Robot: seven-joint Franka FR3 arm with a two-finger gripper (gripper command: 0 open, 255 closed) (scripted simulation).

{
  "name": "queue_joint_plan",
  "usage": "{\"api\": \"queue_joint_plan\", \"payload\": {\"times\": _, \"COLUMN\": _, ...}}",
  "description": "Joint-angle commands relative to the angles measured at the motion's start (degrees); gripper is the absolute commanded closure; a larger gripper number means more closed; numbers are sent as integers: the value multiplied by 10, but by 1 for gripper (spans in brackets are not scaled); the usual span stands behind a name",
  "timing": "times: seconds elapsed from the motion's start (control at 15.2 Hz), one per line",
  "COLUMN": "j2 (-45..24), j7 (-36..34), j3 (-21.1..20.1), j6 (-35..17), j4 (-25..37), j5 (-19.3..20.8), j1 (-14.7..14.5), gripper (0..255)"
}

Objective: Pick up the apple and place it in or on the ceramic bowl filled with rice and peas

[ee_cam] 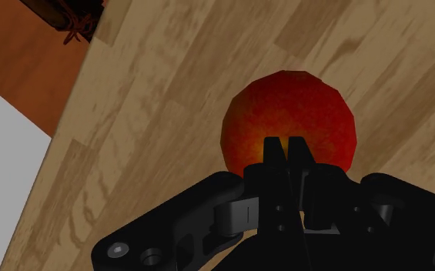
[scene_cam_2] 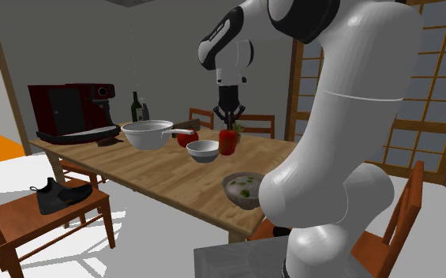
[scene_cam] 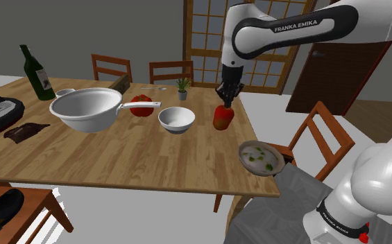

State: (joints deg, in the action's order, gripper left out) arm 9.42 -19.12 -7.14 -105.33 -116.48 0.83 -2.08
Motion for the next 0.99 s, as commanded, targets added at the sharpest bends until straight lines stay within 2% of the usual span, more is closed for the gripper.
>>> {"api": "queue_joint_plan", "payload": {"times": 0.0, "j2": 2, "j7": 2, "j3": 1, "j6": 16, "j4": 14, "j5": 0, "j1": 1, "gripper": 255}}
{"api": "queue_joint_plan", "payload": {"times": 0.59, "j2": 3, "j7": 4, "j3": 1, "j6": 81, "j4": 79, "j5": 0, "j1": 1, "gripper": 255}}
{"api": "queue_joint_plan", "payload": {"times": 0.92, "j2": 108, "j7": 12, "j3": 7, "j6": 116, "j4": 8, "j5": -11, "j1": -1, "gripper": 255}}
